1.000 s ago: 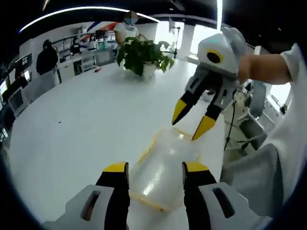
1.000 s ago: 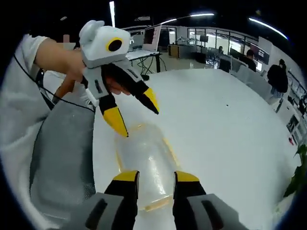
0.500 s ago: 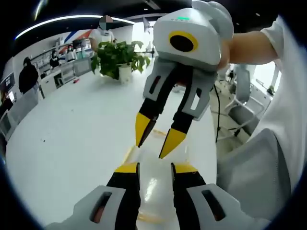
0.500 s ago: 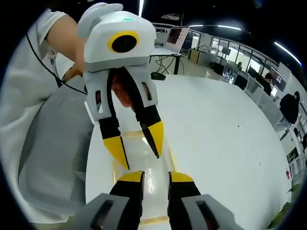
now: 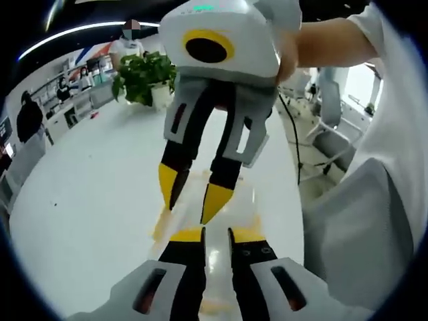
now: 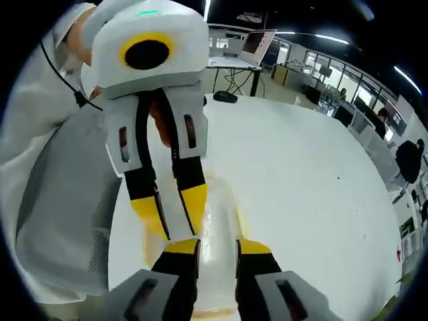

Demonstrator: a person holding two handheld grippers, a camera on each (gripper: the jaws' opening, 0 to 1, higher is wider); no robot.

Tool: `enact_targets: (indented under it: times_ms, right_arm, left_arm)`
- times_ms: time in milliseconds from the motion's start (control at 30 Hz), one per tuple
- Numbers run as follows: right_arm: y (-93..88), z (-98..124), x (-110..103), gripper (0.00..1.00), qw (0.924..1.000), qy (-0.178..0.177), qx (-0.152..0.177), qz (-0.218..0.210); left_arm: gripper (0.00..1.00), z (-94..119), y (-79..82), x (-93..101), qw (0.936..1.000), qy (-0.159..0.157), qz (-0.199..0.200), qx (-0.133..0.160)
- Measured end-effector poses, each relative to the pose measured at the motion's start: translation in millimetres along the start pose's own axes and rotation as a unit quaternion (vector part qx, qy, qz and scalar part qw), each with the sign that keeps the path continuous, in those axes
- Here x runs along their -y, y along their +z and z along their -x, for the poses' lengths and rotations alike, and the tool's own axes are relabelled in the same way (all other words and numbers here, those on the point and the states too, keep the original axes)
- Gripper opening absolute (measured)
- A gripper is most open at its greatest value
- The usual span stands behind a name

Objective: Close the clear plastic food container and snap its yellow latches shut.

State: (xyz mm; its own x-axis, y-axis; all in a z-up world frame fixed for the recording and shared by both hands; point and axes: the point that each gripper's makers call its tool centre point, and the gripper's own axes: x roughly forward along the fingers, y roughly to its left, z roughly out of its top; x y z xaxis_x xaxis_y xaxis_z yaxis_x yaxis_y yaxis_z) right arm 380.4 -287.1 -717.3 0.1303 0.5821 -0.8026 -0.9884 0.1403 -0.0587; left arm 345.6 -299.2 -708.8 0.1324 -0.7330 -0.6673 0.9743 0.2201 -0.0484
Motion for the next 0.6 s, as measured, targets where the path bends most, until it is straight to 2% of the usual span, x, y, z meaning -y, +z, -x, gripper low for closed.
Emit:
enact_targets:
  times_ms: [67,100,167,267,400,467,600]
  right_arm:
    - [-1.4,-4,-5,0.54,0.9998,0.014,-0.006,-0.015]
    - [0.0,-5,-3,0.6,0.9999,0.012,-0.005,-0.003]
    - [-4.5,-4,-7,0.56,0.9993,0.028,-0.018,0.018]
    - [-2.8,-4,-11,0.52,0.9981,0.056,-0.017,0.019]
    - [-4.0,-7,-10,0.56,0.995,0.085,-0.034,0.04]
    - [-6.7,-8,-14,0.57,0.9925,0.108,-0.045,0.035]
    - [-8.5,-12,-11,0.61,0.9907,0.118,-0.057,0.039]
  left_arm:
    - [0.17,-1,-1.7,2.7,0.9999,-0.002,-0.012,-0.003]
    - [0.19,-2,-2.8,5.0,0.9998,-0.007,-0.016,-0.006]
    - [0.19,-3,-4.4,6.6,0.9992,-0.005,-0.037,-0.013]
    - [0.25,-5,-6.0,8.0,0.9993,-0.005,-0.035,-0.016]
    - [0.33,-6,-13.5,6.6,0.9974,0.013,-0.063,-0.034]
    - [0.35,-6,-13.4,8.4,0.9981,0.008,-0.052,-0.032]
    - [0.38,-5,-12.6,7.3,0.9978,0.018,-0.054,-0.033]
